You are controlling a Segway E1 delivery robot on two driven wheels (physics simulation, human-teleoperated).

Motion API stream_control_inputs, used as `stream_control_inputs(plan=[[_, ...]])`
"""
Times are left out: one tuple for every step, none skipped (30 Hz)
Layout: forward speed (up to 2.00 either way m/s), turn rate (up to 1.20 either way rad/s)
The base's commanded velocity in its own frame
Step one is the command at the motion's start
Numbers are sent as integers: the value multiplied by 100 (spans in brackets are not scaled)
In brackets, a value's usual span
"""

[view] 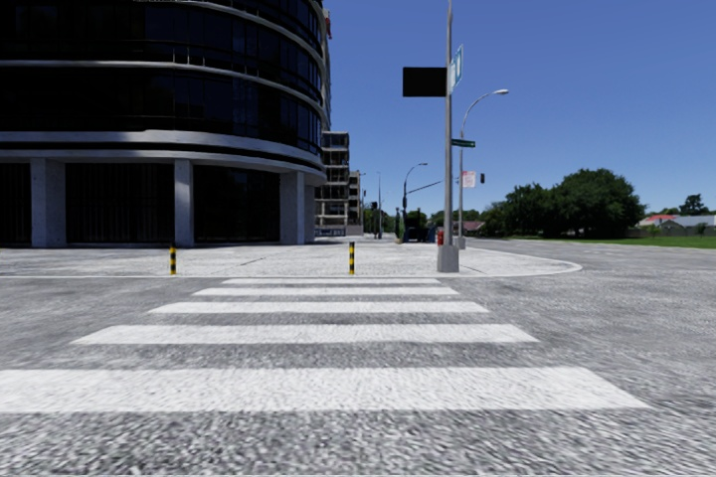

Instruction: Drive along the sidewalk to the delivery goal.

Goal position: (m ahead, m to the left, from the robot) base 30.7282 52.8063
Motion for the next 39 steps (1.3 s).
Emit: stream_control_inputs(plan=[[200, 0], [200, 0], [200, 0], [200, 0], [200, 0], [200, 0], [200, 0], [200, 0], [200, 0], [200, 0], [200, 0], [200, 0], [200, 0], [200, 0], [200, 21], [200, 38], [200, 51], [200, 57], [200, 58], [200, 56], [200, 7], [200, 7], [200, 0], [200, 0], [200, 0], [200, 0], [200, 0], [200, 0], [200, 0], [200, 0], [200, 0], [200, 0], [200, 0], [200, 0], [200, 0], [200, 0], [200, 0], [200, 0], [200, 0]])
